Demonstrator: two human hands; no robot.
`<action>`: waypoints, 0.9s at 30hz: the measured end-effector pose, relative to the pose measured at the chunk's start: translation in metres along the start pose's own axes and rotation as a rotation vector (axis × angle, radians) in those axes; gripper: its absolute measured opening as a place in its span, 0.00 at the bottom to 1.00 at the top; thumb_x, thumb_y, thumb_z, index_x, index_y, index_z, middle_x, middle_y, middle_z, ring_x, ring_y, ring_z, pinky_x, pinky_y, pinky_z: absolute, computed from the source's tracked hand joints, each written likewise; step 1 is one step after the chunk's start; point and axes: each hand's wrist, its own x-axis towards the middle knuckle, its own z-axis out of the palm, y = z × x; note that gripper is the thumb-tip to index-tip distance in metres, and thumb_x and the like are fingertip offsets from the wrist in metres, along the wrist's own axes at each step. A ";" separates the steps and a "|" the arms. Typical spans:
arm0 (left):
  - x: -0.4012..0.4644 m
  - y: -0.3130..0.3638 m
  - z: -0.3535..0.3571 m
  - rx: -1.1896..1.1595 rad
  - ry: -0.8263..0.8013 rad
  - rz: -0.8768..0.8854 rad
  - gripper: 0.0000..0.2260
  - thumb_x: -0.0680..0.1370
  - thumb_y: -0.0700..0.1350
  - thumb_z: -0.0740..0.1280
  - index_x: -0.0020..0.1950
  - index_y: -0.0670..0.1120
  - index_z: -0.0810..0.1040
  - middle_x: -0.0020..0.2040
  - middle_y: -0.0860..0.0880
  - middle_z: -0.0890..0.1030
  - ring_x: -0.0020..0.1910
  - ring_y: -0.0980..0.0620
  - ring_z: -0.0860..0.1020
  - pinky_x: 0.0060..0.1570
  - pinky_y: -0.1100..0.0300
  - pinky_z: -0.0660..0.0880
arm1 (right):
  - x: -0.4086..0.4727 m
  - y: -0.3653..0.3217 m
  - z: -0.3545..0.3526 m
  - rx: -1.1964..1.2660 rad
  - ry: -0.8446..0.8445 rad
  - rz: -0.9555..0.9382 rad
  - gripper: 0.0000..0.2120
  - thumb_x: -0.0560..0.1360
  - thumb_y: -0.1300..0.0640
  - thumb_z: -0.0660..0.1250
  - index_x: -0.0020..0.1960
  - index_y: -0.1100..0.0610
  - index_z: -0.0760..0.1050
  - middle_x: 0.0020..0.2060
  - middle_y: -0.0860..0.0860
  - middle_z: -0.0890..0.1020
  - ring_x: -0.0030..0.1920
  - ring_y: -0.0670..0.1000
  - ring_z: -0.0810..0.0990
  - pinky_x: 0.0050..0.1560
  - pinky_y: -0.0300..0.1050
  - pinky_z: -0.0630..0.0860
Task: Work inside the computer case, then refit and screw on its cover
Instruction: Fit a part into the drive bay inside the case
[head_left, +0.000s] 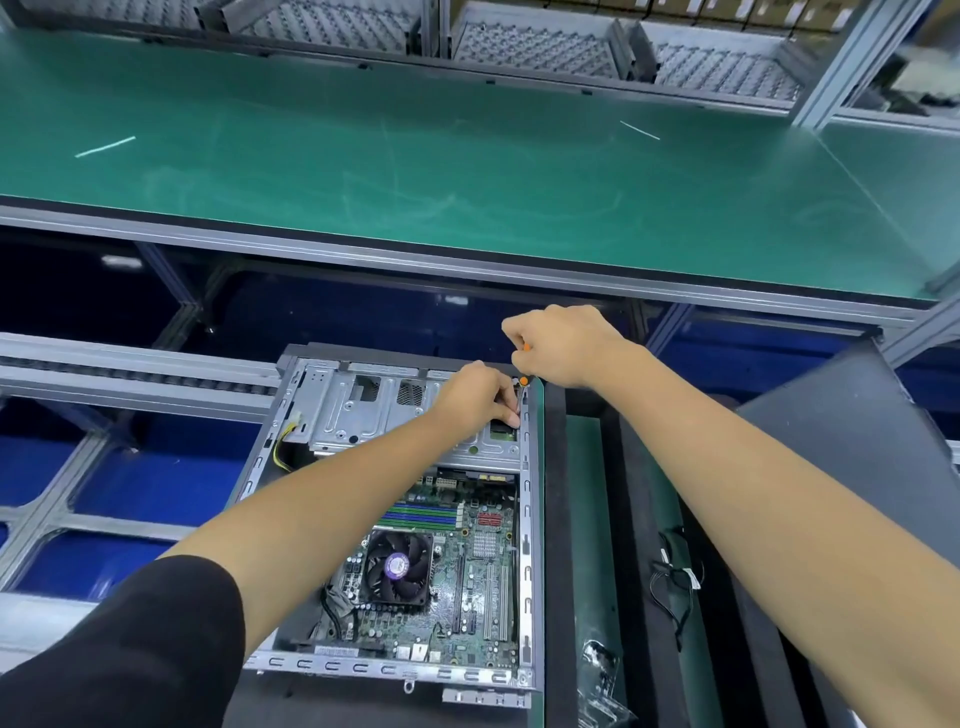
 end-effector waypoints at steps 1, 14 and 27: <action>0.000 -0.001 0.001 0.004 -0.006 -0.007 0.11 0.68 0.50 0.81 0.35 0.55 0.79 0.41 0.55 0.85 0.51 0.56 0.72 0.53 0.53 0.76 | 0.000 0.000 0.000 -0.003 -0.005 -0.003 0.10 0.75 0.55 0.62 0.37 0.50 0.64 0.30 0.46 0.74 0.31 0.49 0.70 0.32 0.45 0.61; 0.007 -0.005 0.000 0.049 -0.062 0.047 0.07 0.71 0.48 0.80 0.40 0.50 0.82 0.44 0.52 0.85 0.47 0.52 0.81 0.51 0.54 0.78 | 0.005 -0.015 -0.008 -0.150 -0.056 -0.023 0.10 0.79 0.51 0.62 0.40 0.52 0.68 0.34 0.48 0.73 0.37 0.52 0.74 0.38 0.46 0.67; 0.003 -0.019 -0.014 -0.130 -0.087 0.215 0.04 0.75 0.42 0.76 0.48 0.46 0.85 0.46 0.53 0.85 0.46 0.60 0.81 0.48 0.67 0.76 | 0.014 -0.027 -0.012 -0.290 -0.085 0.075 0.18 0.81 0.47 0.59 0.36 0.53 0.66 0.33 0.49 0.71 0.32 0.51 0.71 0.35 0.47 0.67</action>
